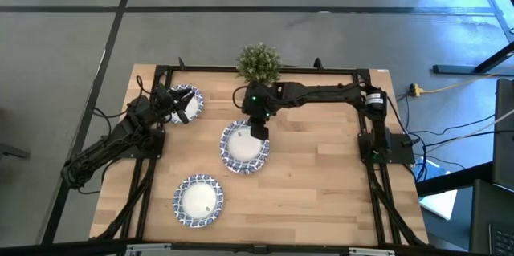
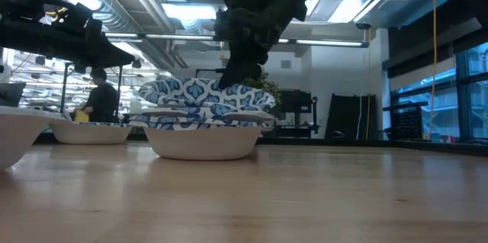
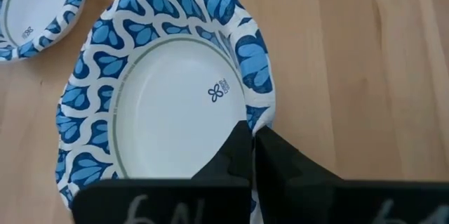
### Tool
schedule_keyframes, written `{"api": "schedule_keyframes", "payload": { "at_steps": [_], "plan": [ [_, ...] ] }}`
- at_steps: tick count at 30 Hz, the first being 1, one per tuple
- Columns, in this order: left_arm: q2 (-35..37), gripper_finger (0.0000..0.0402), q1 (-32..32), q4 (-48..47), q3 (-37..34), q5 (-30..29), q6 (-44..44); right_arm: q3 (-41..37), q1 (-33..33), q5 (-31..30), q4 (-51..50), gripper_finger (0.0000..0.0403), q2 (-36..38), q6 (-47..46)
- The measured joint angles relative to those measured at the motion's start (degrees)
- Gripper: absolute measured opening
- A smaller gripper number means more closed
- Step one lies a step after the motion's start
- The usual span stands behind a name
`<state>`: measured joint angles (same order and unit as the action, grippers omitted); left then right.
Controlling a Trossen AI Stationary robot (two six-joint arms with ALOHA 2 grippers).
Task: Nest bowls inside each other
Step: Stack the white bowl on the stacked white bowls
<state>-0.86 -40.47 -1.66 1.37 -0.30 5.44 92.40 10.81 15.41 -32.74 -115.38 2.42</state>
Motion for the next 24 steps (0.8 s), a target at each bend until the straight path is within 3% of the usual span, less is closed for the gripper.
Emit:
{"api": "schedule_keyframes", "payload": {
  "at_steps": [10,24],
  "plan": [
    [0.0,0.0095,0.0,0.0,0.0,0.0,0.3,0.0,-1.6,2.9,-0.2,0.0005,-5.7,-0.6],
    [0.0,0.0095,0.0,0.0,0.0,0.0,0.4,3.5,-2.1,3.3,1.3,0.0079,-5.8,-1.9]
  ]
}}
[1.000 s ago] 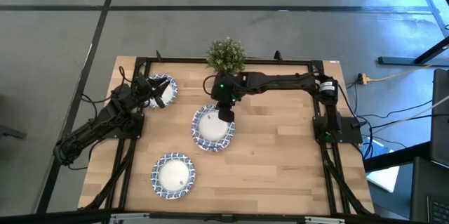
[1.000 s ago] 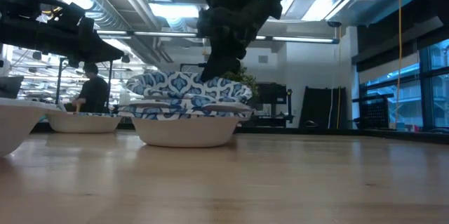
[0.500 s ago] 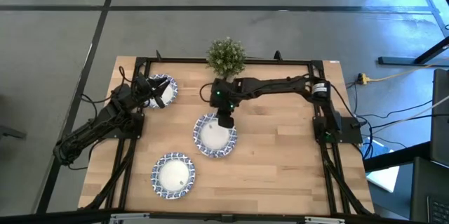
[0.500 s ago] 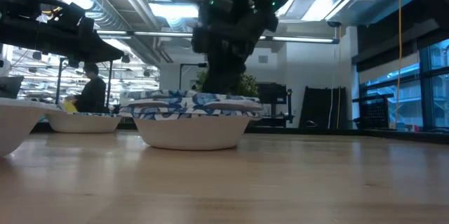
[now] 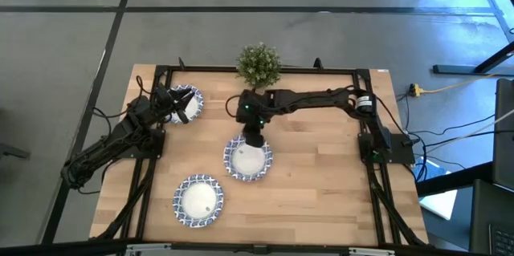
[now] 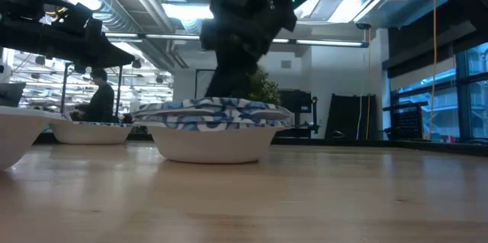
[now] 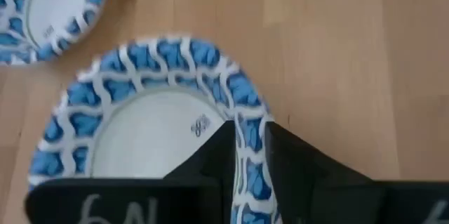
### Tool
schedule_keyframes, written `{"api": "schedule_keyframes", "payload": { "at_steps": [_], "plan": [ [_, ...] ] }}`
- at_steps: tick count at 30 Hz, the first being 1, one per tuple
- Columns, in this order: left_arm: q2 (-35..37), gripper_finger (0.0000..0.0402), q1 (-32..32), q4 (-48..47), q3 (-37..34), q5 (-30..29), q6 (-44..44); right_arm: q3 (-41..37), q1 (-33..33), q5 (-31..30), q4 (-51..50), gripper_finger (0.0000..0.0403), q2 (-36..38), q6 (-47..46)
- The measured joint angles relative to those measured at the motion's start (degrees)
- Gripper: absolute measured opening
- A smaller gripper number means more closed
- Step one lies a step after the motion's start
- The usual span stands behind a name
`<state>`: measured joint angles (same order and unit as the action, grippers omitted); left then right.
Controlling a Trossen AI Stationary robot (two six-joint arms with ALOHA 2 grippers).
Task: Nest bowls inside each other
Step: Stack the white bowl on the stacked white bowls
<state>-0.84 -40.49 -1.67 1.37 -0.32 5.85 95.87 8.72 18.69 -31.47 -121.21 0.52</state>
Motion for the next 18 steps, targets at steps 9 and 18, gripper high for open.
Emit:
{"api": "schedule_keyframes", "payload": {
  "at_steps": [9,18],
  "plan": [
    [0.0,0.0095,0.0,0.0,0.0,-0.4,0.0,7.7,0.5,-10.4,-12.5,0.0126,0.0,5.1],
    [0.0,0.0095,0.0,0.0,0.0,0.9,0.2,9.5,3.4,-3.2,-11.8,0.0132,3.5,4.2]
  ]
}}
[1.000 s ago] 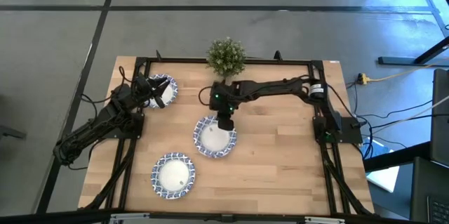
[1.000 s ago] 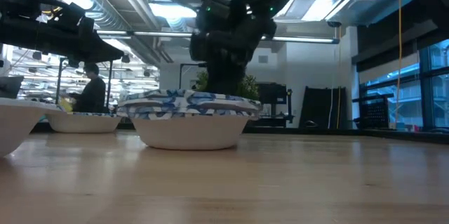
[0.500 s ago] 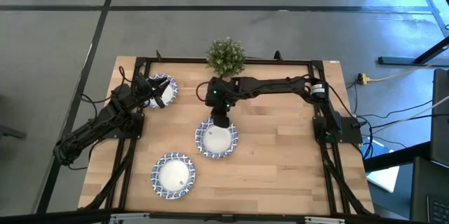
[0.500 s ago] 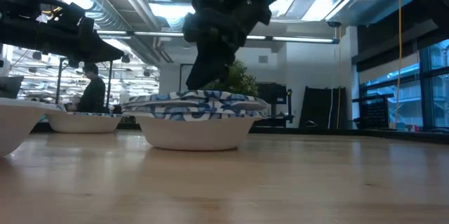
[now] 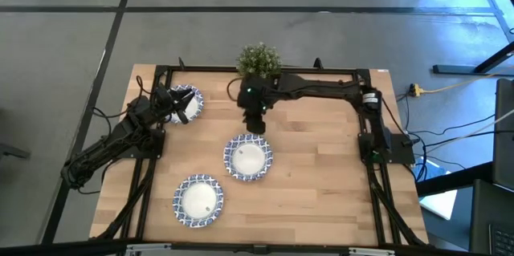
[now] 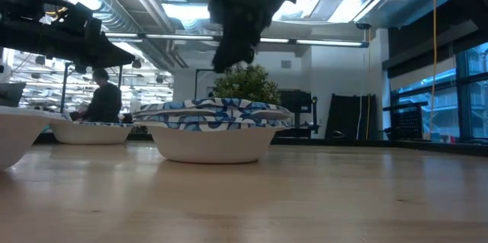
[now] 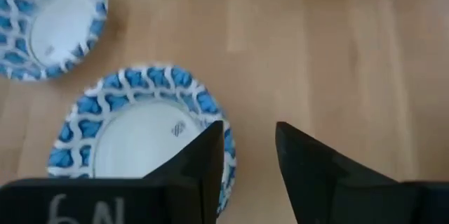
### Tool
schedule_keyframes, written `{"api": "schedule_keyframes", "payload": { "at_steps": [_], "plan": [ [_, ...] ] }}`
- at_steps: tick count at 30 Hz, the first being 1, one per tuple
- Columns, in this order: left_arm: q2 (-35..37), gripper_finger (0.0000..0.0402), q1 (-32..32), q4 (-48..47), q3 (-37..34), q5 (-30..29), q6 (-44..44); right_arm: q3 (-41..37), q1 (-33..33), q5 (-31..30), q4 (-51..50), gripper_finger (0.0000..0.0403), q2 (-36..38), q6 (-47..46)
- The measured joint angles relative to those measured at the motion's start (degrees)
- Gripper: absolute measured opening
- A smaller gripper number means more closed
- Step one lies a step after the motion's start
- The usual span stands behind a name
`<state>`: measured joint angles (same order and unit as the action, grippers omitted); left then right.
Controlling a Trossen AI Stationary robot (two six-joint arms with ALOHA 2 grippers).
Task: Nest bowls inside each other
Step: Stack the white bowl on the stacked white bowls
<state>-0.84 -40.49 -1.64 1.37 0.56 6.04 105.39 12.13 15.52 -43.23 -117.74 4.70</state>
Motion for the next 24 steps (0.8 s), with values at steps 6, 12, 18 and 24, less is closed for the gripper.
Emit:
{"api": "schedule_keyframes", "payload": {
  "at_steps": [6,12,18,24],
  "plan": [
    [0.0,0.0095,0.0,0.0,0.0,0.0,-0.1,-3.5,2.4,-3.5,-0.2,0.0132,7.2,-0.1],
    [0.0,0.0095,0.0,-0.1,0.0,-1.2,-0.6,-17.6,3.9,-7.3,6.9,0.0132,19.5,-3.2],
    [0.0,0.0095,0.0,-0.1,0.0,-1.6,-2.9,-36.7,4.0,-10.3,20.2,0.0132,32.8,-7.5],
    [0.0,0.0095,0.0,0.1,0.0,-3.1,-4.8,-51.8,4.2,-10.3,33.1,0.0132,42.5,-12.1]
  ]
}}
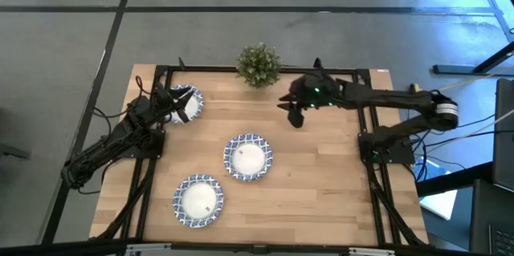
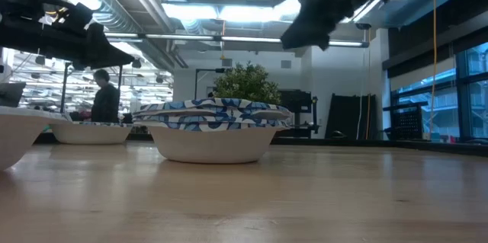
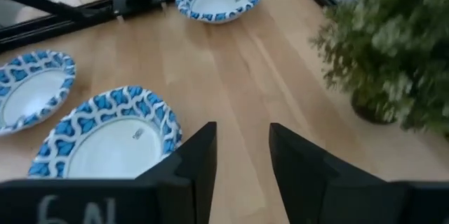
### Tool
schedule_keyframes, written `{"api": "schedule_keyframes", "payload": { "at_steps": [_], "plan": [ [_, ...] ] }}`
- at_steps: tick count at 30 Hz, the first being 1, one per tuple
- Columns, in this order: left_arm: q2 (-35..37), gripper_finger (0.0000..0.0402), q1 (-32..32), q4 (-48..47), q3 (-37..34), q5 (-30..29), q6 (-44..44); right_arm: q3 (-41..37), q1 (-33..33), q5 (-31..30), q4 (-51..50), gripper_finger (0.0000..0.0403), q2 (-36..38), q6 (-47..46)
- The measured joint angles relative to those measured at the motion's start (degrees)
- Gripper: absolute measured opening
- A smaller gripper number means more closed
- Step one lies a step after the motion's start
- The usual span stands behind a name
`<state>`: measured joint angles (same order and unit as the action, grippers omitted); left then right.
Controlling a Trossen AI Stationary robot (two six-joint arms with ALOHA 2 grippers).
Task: Nest bowls inside each other
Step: Stack the white bowl on the stacked white bowls
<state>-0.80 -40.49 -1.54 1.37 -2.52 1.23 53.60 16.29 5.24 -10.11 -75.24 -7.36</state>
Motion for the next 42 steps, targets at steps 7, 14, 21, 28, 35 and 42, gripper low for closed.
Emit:
{"api": "schedule_keyframes", "payload": {
  "at_steps": [7,14,21,28,35,42],
  "plan": [
    [0.0,0.0095,0.0,0.0,0.0,0.2,1.6,-14.8,0.0,0.8,8.1,0.0132,9.5,-3.7],
    [0.0,0.0095,0.0,0.0,0.0,0.3,2.1,-27.3,0.0,0.8,19.8,0.0132,18.9,-7.5],
    [0.0,0.0095,0.0,-0.1,0.0,2.3,3.0,-31.4,0.0,0.8,21.7,0.0132,23.3,-8.8],
    [-2.4,0.0101,0.0,-16.7,5.9,-0.7,3.9,-31.4,0.0,0.3,23.7,0.0132,23.3,-4.1],
    [-6.7,0.0119,0.3,-16.6,9.7,-4.5,7.7,-31.4,0.3,0.3,22.6,0.0132,23.3,-1.5],
    [-15.5,0.0126,0.3,-19.2,15.0,-0.8,9.2,-31.4,0.9,0.3,22.2,0.0132,23.3,-0.1]
  ]
}}
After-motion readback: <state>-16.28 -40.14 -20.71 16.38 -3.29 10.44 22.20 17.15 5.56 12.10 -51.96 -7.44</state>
